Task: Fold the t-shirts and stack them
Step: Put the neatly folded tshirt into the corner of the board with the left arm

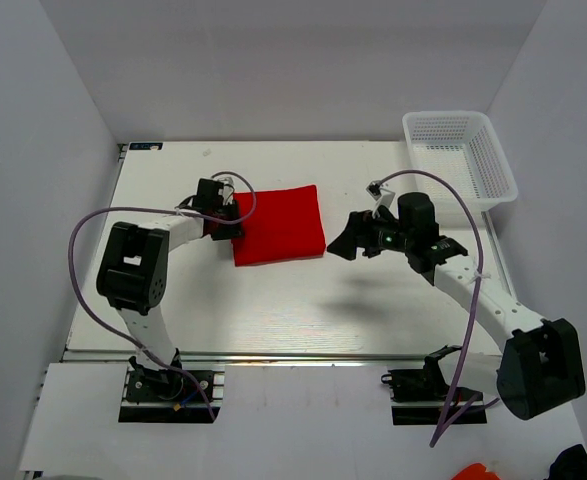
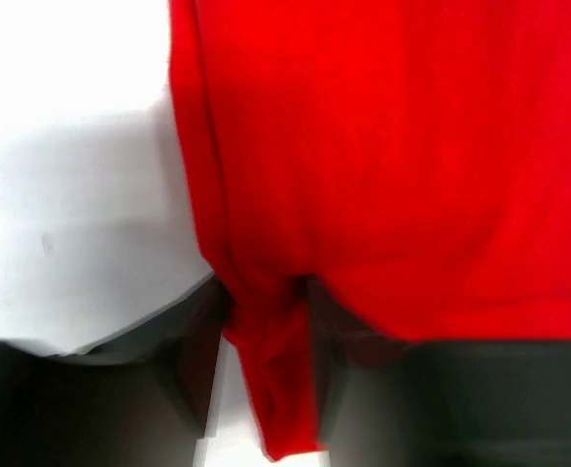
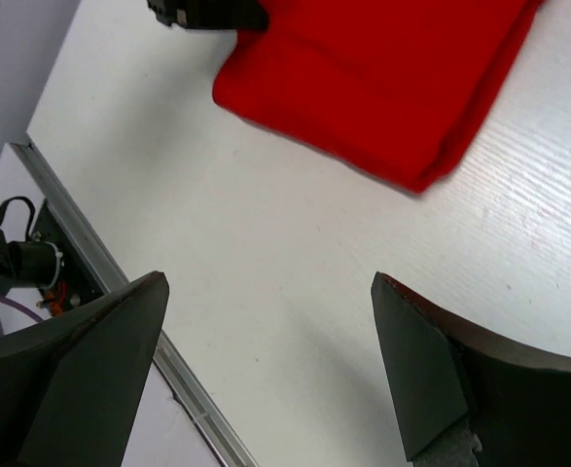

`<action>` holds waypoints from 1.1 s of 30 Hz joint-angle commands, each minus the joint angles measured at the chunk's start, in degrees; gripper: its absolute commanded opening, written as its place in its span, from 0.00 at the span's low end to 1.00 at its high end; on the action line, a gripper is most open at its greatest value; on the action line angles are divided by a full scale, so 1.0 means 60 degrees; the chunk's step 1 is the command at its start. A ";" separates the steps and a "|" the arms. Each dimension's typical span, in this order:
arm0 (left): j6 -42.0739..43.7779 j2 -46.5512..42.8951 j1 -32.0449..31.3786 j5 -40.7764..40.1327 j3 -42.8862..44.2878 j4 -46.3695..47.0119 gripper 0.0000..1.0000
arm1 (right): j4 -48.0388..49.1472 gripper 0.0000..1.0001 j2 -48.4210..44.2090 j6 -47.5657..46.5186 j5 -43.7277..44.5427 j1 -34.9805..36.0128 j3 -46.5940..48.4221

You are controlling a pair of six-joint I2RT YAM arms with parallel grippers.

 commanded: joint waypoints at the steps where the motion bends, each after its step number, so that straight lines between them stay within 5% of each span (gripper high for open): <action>1: 0.0425 0.0579 -0.0040 -0.0017 0.0687 -0.0202 0.40 | -0.0305 0.90 -0.0351 -0.0183 0.0509 -0.0069 -0.0373; 3: 0.0528 0.0858 -0.0040 -0.0368 0.1054 -0.0291 0.24 | -0.0349 0.90 -0.0483 -0.0226 0.0904 -0.0099 -0.0448; 4: 0.0630 0.1005 0.0062 -0.0892 0.1593 -0.0654 0.00 | -0.0422 0.90 -0.0512 -0.0227 0.1153 -0.0055 -0.0434; 9: 0.1201 0.2481 0.0589 -0.3264 0.4678 -0.1885 0.00 | -0.0773 0.90 -0.0162 -0.0592 0.1390 -0.0245 -0.0025; 17: 0.2944 0.4842 0.1878 -0.4368 0.9179 -0.3658 0.00 | -0.0759 0.90 0.0803 -0.1237 0.0760 -0.0450 0.0867; 33: 0.3575 0.5942 0.4106 -0.4501 1.1250 -0.2781 0.00 | -0.0803 0.90 0.1846 -0.0872 0.1140 -0.0890 0.1617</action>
